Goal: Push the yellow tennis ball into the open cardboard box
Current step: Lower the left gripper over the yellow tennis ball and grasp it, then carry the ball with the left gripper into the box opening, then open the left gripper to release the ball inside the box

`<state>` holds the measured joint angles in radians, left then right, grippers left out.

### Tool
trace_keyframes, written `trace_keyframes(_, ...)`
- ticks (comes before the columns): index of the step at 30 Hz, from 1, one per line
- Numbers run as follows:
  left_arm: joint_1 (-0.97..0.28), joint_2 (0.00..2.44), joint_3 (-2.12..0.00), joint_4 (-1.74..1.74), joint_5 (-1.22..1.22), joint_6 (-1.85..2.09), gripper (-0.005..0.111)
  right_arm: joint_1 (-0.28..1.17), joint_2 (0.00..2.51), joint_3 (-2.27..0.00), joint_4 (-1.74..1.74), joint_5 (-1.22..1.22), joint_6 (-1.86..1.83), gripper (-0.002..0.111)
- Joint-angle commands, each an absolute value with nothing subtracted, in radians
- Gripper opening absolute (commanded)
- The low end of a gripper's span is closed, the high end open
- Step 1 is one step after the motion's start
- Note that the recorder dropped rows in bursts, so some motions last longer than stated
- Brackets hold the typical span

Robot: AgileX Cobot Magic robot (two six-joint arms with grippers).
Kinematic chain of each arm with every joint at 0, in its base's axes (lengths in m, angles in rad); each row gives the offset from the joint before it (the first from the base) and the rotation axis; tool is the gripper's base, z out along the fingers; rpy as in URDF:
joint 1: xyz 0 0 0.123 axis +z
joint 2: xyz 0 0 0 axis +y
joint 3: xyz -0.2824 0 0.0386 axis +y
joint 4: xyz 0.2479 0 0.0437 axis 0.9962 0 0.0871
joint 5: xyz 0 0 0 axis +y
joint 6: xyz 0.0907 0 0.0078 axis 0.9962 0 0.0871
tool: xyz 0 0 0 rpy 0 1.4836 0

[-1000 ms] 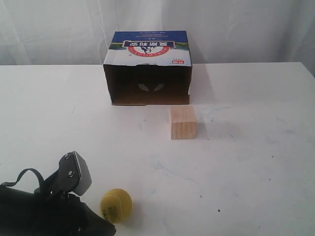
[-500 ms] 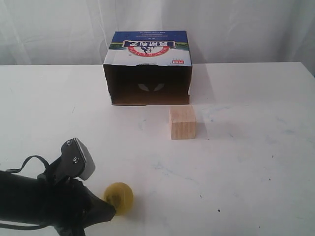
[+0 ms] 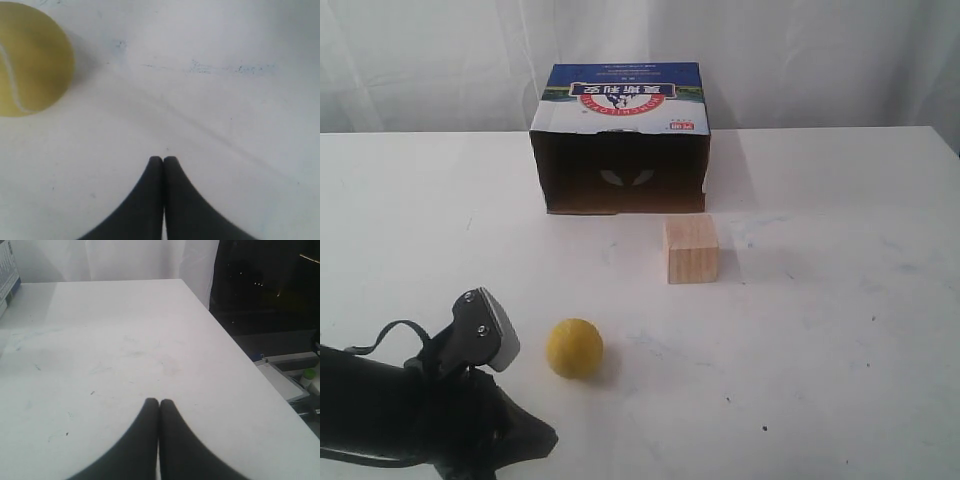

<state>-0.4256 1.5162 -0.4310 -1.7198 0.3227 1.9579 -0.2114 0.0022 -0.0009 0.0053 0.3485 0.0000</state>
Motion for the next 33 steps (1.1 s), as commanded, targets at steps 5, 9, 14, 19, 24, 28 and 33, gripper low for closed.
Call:
trace_keyframes(5,-0.431,1.597,-0.576,-1.664,0.354,2.113,0.0,-0.216,0.0,0.0,0.007,0.344,0.005,0.0)
trace_keyframes(9,-0.431,1.717,-0.694,-1.646,0.308,2.113,0.0,-0.216,0.0,0.0,0.007,0.344,0.005,0.0)
trace_keyframes(14,-0.395,1.906,-0.934,-1.491,0.223,2.113,0.0,-0.216,0.0,0.0,0.007,0.344,0.005,0.0)
trace_keyframes(19,-0.299,1.981,-1.228,-1.431,0.255,1.826,0.0,-0.216,0.0,0.0,0.007,0.344,0.005,0.0)
trace_keyframes(24,-0.28,1.763,-1.169,-1.371,0.249,1.815,0.0,-0.216,0.0,0.0,0.007,0.344,0.005,0.0)
trace_keyframes(28,-0.268,1.621,-1.067,-1.35,0.236,1.8,0.0,-0.216,0.0,0.0,0.007,0.344,0.005,0.0)
trace_keyframes(33,-0.268,1.466,-0.886,-1.357,0.333,1.75,0.0,-0.216,0.0,0.0,0.007,0.344,0.005,0.0)
